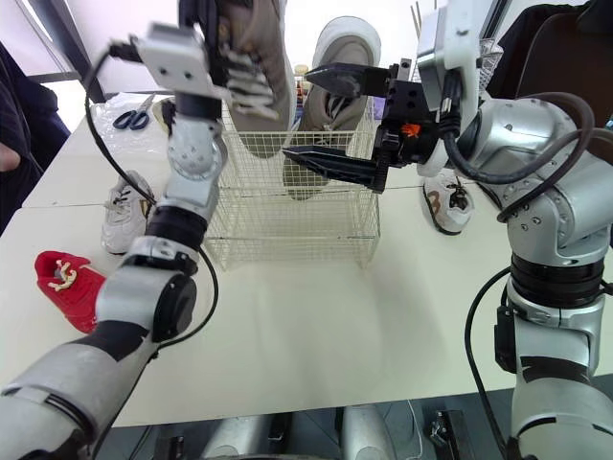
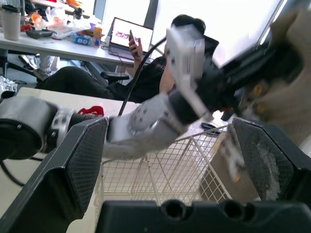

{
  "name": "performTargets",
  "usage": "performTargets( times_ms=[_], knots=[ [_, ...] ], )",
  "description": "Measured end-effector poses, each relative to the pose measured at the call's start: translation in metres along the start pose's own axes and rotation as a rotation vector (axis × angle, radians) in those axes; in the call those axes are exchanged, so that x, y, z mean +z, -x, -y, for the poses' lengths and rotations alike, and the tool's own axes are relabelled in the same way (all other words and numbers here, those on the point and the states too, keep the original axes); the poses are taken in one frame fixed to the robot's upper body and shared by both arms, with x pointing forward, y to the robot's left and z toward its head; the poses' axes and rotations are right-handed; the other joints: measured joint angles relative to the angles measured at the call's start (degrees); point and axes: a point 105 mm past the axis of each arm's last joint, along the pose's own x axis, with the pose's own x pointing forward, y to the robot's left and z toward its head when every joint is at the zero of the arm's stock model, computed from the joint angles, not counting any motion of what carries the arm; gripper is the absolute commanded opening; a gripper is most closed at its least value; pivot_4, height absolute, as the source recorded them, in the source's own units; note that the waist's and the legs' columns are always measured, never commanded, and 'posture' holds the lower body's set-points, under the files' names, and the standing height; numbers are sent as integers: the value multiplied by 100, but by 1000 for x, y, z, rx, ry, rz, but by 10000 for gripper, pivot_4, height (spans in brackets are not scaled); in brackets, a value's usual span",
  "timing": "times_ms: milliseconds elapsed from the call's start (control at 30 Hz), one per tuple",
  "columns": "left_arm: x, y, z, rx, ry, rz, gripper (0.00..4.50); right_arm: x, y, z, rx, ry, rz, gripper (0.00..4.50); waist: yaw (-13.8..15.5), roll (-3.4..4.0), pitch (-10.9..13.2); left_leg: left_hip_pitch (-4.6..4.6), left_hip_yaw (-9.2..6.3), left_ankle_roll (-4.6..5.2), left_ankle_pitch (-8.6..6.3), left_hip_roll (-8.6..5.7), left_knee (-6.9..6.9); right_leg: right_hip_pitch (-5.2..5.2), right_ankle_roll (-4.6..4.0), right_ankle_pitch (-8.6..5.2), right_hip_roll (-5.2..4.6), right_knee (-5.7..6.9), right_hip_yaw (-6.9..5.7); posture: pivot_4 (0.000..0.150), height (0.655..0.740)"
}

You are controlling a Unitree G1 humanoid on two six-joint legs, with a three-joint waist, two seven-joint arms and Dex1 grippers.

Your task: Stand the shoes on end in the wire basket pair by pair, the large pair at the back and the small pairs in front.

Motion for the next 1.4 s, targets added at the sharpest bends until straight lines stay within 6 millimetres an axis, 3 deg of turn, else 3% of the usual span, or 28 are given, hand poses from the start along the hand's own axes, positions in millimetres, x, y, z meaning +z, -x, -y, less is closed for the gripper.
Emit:
performTargets(
  times_ms=[267, 300, 333, 433, 500, 567, 867, 1167, 1300, 1400],
  knots=[
    [-5, 21, 0, -8, -64, -73, 435, -1, 1, -1, 6, -9, -2, 45000, -1, 19, -39, 12, 0, 2, 2, 1, -1, 14, 0, 0, 0, 0, 1, 1500, 7400],
    [-7, 25, 0, -18, -66, -86, 7703, -1, 2, -1, 5, -10, -3, 45000, -3, 40, -66, 16, 1, 4, 0, 0, -4, 17, 0, 0, -1, -3, 1, 1500, 7400],
    [-7, 28, 1, -31, -65, -96, 9914, -2, 2, 0, 5, -11, -3, 45000, -3, 52, -78, 27, 2, 6, -2, 0, -7, 26, 0, 0, -1, -3, 2, 1500, 7400],
    [-18, 48, 4, -74, -56, -167, 25303, -3, 2, 0, 4, -16, -4, 45000, 4, 86, -99, 109, 2, 51, -30, 2, -24, 108, -3, -2, -1, -19, 2, 1500, 7400],
    [-33, 69, 5, -88, -40, -258, 35031, -3, 3, 0, 10, -14, -2, 45000, 4, 82, -97, 108, -2, 50, -29, 4, -17, 112, -3, -2, 3, -22, 1, 1500, 7400],
    [-36, 76, 5, -105, -13, -289, 44571, -3, 3, 0, 11, -13, 1, 45000, 18, 82, -97, 107, -3, 50, -28, 3, -8, 114, -3, -2, 2, -20, 1, 1500, 7400],
    [-24, 80, -7, -119, 103, -341, 44571, -7, 3, 2, 19, -32, 1, 45000, -9, 82, -97, 93, 0, 53, -31, 4, -14, 93, -3, -2, 1, -22, 4, 1500, 7400],
    [5, 85, -41, -183, 208, -407, 44571, -9, 3, 8, 14, -31, -10, 45000, 3, 82, -96, 93, -1, 53, -31, 5, -14, 99, -3, -2, 0, -33, 5, 1500, 7400],
    [24, 81, -59, -265, 271, -462, 44571, -14, 11, 20, -51, -38, -39, 45000, -8, 83, -96, 93, -1, 52, -31, 7, -16, 100, -4, -2, 1, -38, 4, 1500, 7400],
    [35, 82, -75, -367, 331, -544, 44571, -21, 22, 40, -198, -35, -87, 45000, -14, 83, -95, 93, 0, 52, -31, 8, -17, 99, -6, -3, 1, -40, 5, 1500, 7400]
  ],
)
